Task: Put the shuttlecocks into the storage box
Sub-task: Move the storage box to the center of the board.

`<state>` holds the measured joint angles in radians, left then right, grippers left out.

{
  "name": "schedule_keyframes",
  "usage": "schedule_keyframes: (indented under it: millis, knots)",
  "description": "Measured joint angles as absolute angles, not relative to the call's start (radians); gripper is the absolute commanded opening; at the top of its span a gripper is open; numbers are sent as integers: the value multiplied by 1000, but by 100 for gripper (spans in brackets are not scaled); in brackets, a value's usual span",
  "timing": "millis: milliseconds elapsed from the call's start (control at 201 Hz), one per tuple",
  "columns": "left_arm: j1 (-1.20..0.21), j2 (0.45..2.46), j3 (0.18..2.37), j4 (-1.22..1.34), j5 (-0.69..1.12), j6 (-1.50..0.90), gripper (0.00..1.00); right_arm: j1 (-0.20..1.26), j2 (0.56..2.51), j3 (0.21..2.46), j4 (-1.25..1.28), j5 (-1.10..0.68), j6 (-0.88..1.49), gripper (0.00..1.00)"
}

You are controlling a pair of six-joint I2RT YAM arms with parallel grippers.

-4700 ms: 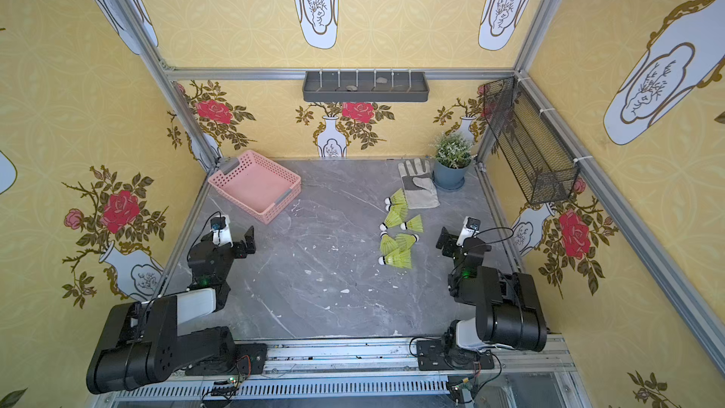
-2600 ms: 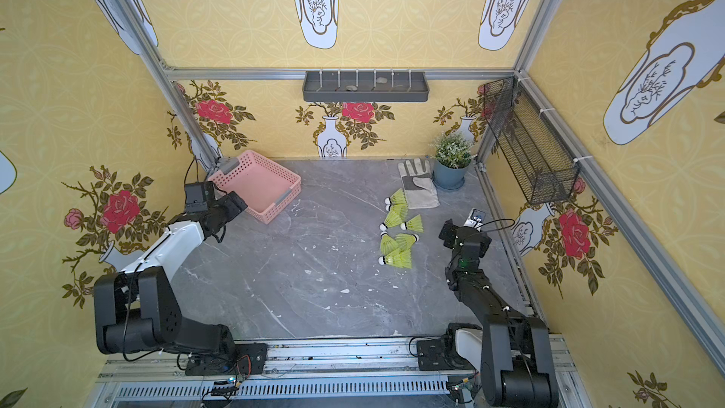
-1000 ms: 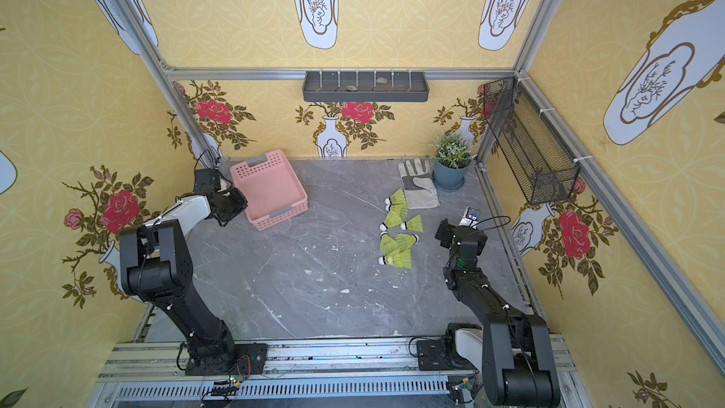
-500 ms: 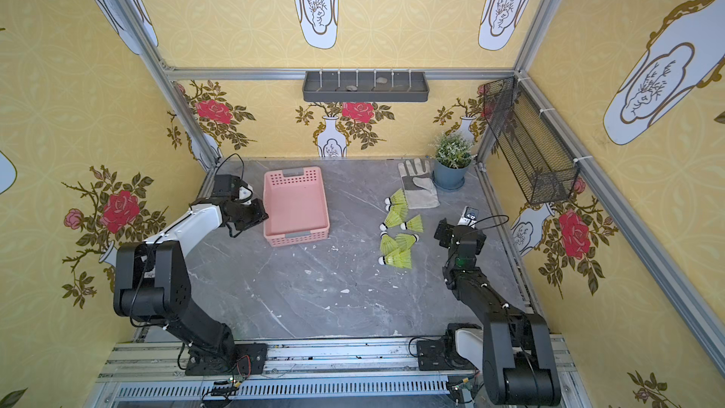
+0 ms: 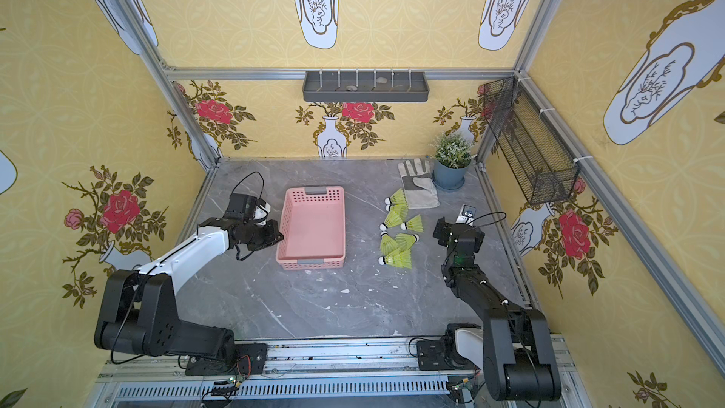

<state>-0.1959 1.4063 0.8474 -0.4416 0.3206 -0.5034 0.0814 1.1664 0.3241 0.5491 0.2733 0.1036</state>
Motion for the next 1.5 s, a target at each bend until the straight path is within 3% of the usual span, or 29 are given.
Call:
schedule_keyframes:
  millis: [259, 612, 961, 1499]
  knots:
    - [-270, 1304, 757, -404, 315, -595, 8, 91, 1182, 332, 548, 274, 101, 97]
    - [-368, 1331, 751, -361, 292, -663, 10, 103, 1192, 340, 548, 278, 100, 98]
    - [-374, 1286, 758, -374, 249, -677, 53, 108, 1199, 368, 522, 269, 101, 98]
    - [-241, 1113, 976, -599, 207, -468, 60, 120, 1269, 698, 17, 3, 299, 98]
